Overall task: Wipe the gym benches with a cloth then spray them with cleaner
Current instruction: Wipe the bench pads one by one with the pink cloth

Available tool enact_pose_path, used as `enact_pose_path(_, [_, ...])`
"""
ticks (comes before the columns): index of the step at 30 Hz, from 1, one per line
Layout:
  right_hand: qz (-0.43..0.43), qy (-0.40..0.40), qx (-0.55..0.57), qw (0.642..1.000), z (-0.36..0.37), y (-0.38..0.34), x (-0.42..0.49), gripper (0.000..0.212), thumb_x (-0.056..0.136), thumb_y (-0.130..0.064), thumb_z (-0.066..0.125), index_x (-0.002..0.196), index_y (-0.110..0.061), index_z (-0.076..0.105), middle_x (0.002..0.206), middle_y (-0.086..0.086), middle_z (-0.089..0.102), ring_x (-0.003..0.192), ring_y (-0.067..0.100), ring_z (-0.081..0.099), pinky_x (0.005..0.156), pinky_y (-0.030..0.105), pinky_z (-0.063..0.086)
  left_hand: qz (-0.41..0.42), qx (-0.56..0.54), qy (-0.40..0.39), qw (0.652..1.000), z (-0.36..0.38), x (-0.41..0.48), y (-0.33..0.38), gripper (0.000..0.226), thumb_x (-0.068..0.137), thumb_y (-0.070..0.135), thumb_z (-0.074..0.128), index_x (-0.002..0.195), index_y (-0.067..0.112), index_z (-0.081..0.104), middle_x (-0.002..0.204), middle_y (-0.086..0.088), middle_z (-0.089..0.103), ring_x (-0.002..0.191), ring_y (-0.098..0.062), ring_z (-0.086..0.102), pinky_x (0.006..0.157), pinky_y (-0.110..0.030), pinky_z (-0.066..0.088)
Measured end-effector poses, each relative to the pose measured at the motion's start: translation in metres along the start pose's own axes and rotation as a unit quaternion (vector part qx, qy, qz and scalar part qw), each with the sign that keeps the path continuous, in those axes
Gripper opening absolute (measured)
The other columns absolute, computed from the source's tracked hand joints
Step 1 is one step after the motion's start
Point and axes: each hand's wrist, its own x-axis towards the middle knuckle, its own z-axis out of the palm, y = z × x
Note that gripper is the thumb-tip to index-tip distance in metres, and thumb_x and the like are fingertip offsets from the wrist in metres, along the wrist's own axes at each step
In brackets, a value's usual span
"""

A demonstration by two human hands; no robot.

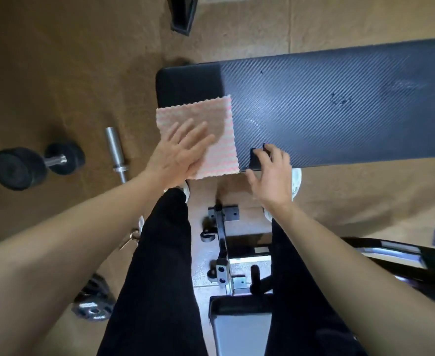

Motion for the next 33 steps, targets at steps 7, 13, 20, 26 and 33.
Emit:
enact_pose_path(7, [0.095, 0.052, -0.034, 0.994, 0.006, 0.011, 0.011, 0.071, 0.09, -0.043, 0.068, 0.151, -0.019, 0.041, 0.163, 0.012, 0.028, 0.148, 0.038, 0.026, 0.114, 0.055, 0.033, 0.115, 0.08, -0.055, 0.989, 0.033, 0.029, -0.007, 0.093, 0.096, 0.072, 0.036, 0.16, 0.022, -0.009, 0.17, -0.001, -0.006, 0.156, -0.04, -0.001, 0.121, -0.068, 0.006])
enact_pose_path(13, [0.108, 0.072, -0.039, 0.991, 0.01, 0.011, 0.011, 0.072, 0.09, -0.05, 0.068, 0.151, -0.023, 0.043, 0.163, 0.01, 0.029, 0.147, 0.036, 0.027, 0.112, 0.054, 0.035, 0.07, 0.066, -0.046, 0.994, 0.011, 0.057, -0.035, 0.076, 0.094, 0.077, 0.026, 0.161, 0.044, 0.011, 0.172, -0.006, 0.001, 0.154, -0.049, -0.003, 0.114, -0.078, 0.008])
enact_pose_path(20, [0.209, 0.124, 0.004, 0.97, 0.003, 0.028, 0.004, 0.075, 0.089, -0.058, 0.065, 0.151, -0.022, 0.042, 0.162, 0.015, 0.028, 0.144, 0.042, 0.027, 0.113, 0.059, 0.031, 0.022, 0.07, -0.051, 0.996, -0.03, 0.142, -0.065, 0.076, 0.09, 0.086, 0.011, 0.157, 0.053, -0.006, 0.171, 0.002, -0.011, 0.154, -0.049, -0.005, 0.112, -0.08, 0.009])
enact_pose_path(26, [0.218, 0.117, 0.023, 0.969, -0.01, 0.063, 0.001, 0.071, 0.096, -0.046, 0.063, 0.154, -0.014, 0.039, 0.165, 0.015, 0.026, 0.152, 0.036, 0.021, 0.123, 0.049, 0.021, 0.02, 0.064, -0.053, 0.996, -0.026, 0.152, -0.027, 0.074, 0.095, 0.078, 0.01, 0.16, 0.045, -0.007, 0.171, -0.005, -0.009, 0.155, -0.043, -0.005, 0.118, -0.072, 0.009])
enact_pose_path(33, [0.191, 0.084, 0.004, 0.978, -0.02, 0.082, -0.002, 0.057, 0.094, -0.041, 0.065, 0.146, -0.024, 0.051, 0.159, 0.007, 0.036, 0.146, 0.034, 0.029, 0.11, 0.055, 0.028, 0.142, 0.032, -0.102, 0.984, 0.019, 0.094, 0.09, 0.071, 0.099, 0.071, 0.022, 0.161, 0.041, 0.011, 0.17, -0.007, 0.013, 0.156, -0.042, 0.001, 0.117, -0.073, 0.001])
